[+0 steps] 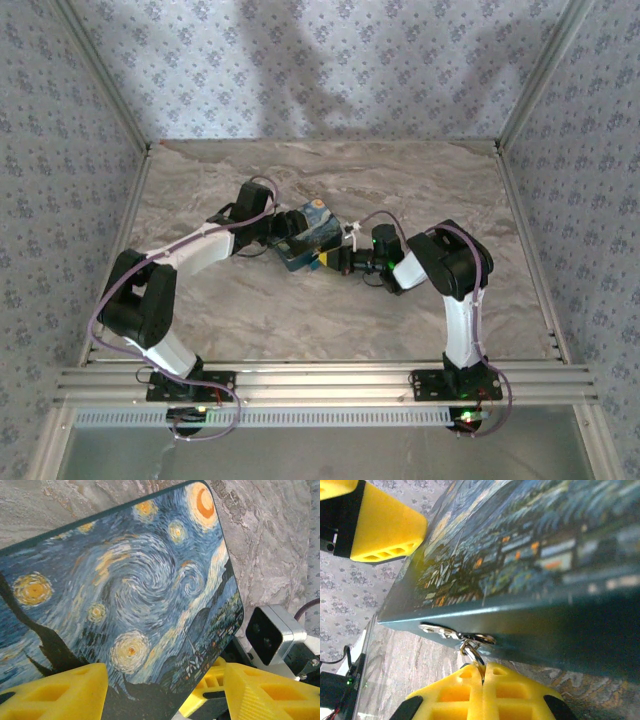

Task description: Unlock the padlock with the key

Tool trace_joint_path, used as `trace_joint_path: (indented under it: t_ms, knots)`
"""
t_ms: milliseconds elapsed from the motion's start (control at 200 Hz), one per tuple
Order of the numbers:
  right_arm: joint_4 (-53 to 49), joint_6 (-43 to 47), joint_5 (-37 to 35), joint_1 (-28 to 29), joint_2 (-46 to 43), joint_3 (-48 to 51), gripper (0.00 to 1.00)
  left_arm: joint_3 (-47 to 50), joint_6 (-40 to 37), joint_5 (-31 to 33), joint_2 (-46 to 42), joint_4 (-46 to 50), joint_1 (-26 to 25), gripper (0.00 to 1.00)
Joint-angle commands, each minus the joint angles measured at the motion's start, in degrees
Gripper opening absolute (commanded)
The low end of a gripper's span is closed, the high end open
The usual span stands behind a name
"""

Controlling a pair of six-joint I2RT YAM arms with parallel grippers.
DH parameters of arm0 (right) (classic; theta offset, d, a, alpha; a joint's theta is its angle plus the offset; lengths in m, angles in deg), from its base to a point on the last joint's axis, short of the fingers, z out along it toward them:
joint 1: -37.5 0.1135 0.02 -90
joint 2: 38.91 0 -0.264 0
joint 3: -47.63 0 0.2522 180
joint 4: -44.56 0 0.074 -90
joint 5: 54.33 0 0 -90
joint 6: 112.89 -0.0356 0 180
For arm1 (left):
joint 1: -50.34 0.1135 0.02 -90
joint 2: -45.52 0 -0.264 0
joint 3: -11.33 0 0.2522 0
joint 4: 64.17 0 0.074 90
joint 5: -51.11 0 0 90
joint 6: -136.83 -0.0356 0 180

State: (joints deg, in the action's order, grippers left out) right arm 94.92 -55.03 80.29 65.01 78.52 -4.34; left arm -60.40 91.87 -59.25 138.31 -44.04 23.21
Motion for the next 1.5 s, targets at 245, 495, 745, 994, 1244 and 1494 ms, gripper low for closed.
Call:
trace_joint_path:
  t_ms: [245, 495, 745, 994, 1244, 1494]
  knots:
    - [6.02, -5.57, -4.56, -2.28, -1.92, 2.35, 0.0, 2.36, -0.11, 0.14, 1.16, 2.1, -0.37, 0.63]
    - [4.48, -4.41, -6.19, -4.41, -5.16, 5.46, 0.0, 2.0, -0.26, 0.06, 0.9, 2.31, -0.28, 0.63]
    - [1.0, -0.58, -6.38, -7.22, -11.04, 10.0, 0.0, -0.76, -1.37, 0.06, -0.52, 3.45, -0.2, 0.67]
    - [-11.23, 5.13, -5.8, -10.22, -22.37, 12.74, 0.0, -5.83, -4.38, 2.83, -3.1, 7.89, -0.09, 0.78]
    - [-28.23, 9.16, -6.9, -11.42, -35.59, 12.26, 0.0, -5.36, -6.33, 8.13, -9.35, 10.42, 1.15, 0.98]
    - [-52.27, 12.37, -11.22, -9.94, -49.6, 7.78, 0.0, 0.86, -9.38, 11.59, -16.09, 13.17, 4.22, 0.98]
